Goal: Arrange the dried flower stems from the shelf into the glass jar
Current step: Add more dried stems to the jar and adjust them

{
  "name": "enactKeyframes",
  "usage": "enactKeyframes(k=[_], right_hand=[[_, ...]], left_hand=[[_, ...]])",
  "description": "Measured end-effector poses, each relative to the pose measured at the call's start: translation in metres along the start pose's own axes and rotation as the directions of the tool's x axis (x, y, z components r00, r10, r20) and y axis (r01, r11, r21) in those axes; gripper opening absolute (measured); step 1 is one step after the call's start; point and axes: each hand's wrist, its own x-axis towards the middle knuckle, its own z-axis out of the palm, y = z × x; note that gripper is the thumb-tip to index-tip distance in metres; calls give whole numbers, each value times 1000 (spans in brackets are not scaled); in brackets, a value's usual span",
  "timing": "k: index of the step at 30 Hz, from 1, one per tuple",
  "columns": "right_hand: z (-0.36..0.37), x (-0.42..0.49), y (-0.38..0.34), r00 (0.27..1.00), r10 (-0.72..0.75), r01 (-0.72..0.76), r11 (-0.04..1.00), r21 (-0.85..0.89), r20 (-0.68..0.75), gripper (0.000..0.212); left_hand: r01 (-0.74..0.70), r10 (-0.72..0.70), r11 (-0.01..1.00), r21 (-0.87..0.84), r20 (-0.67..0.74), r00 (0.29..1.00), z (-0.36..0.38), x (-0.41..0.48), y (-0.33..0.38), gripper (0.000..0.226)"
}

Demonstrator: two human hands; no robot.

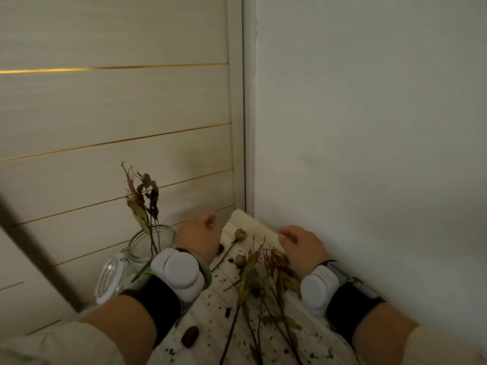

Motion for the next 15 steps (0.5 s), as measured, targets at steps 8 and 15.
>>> enactKeyframes(k=[8, 15], right_hand=[[5, 2, 21, 999, 47, -46, 998, -42, 18, 31], [16, 0, 35, 999, 50, -52, 995, -90, -19, 33]], left_hand=[[94, -98, 994, 51, 77, 992, 29, -2, -29, 42], [130, -152, 982, 137, 165, 974, 53, 1, -57, 46]])
